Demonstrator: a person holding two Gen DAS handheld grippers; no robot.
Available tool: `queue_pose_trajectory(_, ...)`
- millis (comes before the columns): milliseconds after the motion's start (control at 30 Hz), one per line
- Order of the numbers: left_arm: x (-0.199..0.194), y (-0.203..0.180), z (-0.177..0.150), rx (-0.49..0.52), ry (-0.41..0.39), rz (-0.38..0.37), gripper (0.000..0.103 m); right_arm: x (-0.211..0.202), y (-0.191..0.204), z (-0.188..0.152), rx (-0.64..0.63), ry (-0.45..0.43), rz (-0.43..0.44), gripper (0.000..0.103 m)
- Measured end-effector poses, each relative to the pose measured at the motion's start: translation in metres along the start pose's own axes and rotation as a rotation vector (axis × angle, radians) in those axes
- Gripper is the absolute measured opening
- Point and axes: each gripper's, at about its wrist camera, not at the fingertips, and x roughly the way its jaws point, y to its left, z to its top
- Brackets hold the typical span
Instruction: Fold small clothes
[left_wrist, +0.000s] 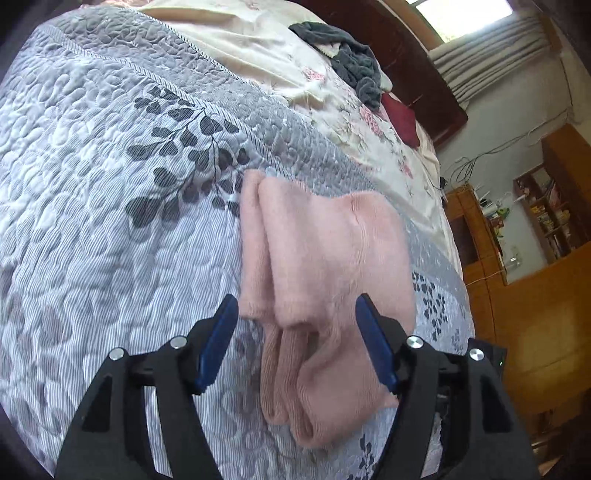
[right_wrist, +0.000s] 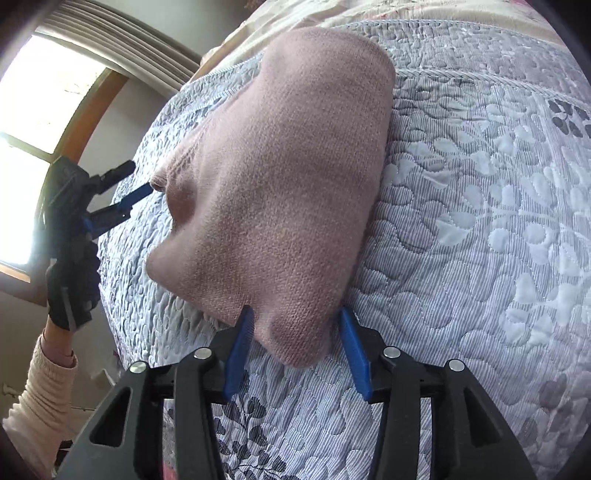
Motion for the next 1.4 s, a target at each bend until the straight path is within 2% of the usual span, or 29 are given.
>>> queue_pose_trajectory(100,0.023,0.000,0.022,-0.036,0.028,-0.020,0.065,0.003,-0.002,0.002,0.016,0.001,0.007,0.049)
queue_pose_trajectory(233,0.057,0.000,0.035,-0.075,0.083,0.007,0.061,0.011,-0.002,0.001,0.006,0.015,-0.004,0.049)
queue_pose_trajectory(267,0.062,0.000,0.035,-0.082,0.089,0.005,0.051,0.014,-0.002,0.001,0.002,0.017,-0.009,0.049)
queue_pose_trajectory(300,0.066,0.000,0.035,-0.082,0.091,-0.001,0.030,0.015,-0.002,0.001,0.001,0.017,-0.008,0.049)
queue_pose_trajectory(367,0.065,-0.003,0.034,-0.065,0.075,-0.004,0.015,0.015,-0.004,0.001,0.008,0.017,0.000,0.049)
queue_pose_trajectory(400,0.059,-0.006,0.032,-0.043,0.043,0.001,0.011,0.015,-0.004,0.001,0.009,0.016,0.002,0.049)
queue_pose_trajectory(500,0.039,-0.009,0.025,0.029,-0.047,0.030,0.010,0.009,-0.010,-0.004,0.003,0.014,0.005,0.049)
queue_pose_trajectory(567,0.041,-0.002,0.021,0.047,-0.037,0.076,0.010,0.008,-0.010,-0.005,-0.005,0.016,-0.001,0.049)
queue_pose_trajectory(633,0.048,0.006,0.019,0.030,-0.007,0.079,0.010,0.010,-0.005,-0.004,-0.009,0.018,-0.010,0.049)
queue_pose_trajectory(733,0.048,0.005,0.021,0.026,-0.005,0.053,0.015,0.011,0.000,-0.001,-0.011,0.021,-0.022,0.049)
queue_pose_trajectory(833,0.038,0.005,0.020,0.018,0.001,0.039,0.037,0.003,0.003,0.003,-0.020,0.009,-0.015,0.049)
queue_pose_trajectory(867,0.034,0.006,0.018,0.015,0.012,0.035,0.059,-0.002,0.005,0.005,-0.024,-0.002,-0.008,0.053)
queue_pose_trajectory(900,0.031,0.007,0.016,0.010,0.030,0.040,0.075,-0.006,0.005,0.008,-0.026,-0.013,-0.002,0.057)
queue_pose_trajectory(967,0.024,0.007,0.012,0.031,0.050,0.025,0.075,-0.016,0.005,0.013,-0.023,-0.042,0.019,0.070)
queue_pose_trajectory(1133,0.035,0.018,0.008,0.009,0.134,-0.025,0.080,-0.021,-0.002,0.037,0.028,-0.076,0.109,0.077)
queue_pose_trajectory(1300,0.068,0.028,0.010,-0.048,0.194,-0.132,0.081,-0.004,-0.020,0.062,0.101,-0.072,0.182,0.081)
queue_pose_trajectory(1400,0.083,0.025,0.011,-0.022,0.198,-0.164,0.084,0.013,-0.031,0.077,0.117,-0.054,0.210,0.086)
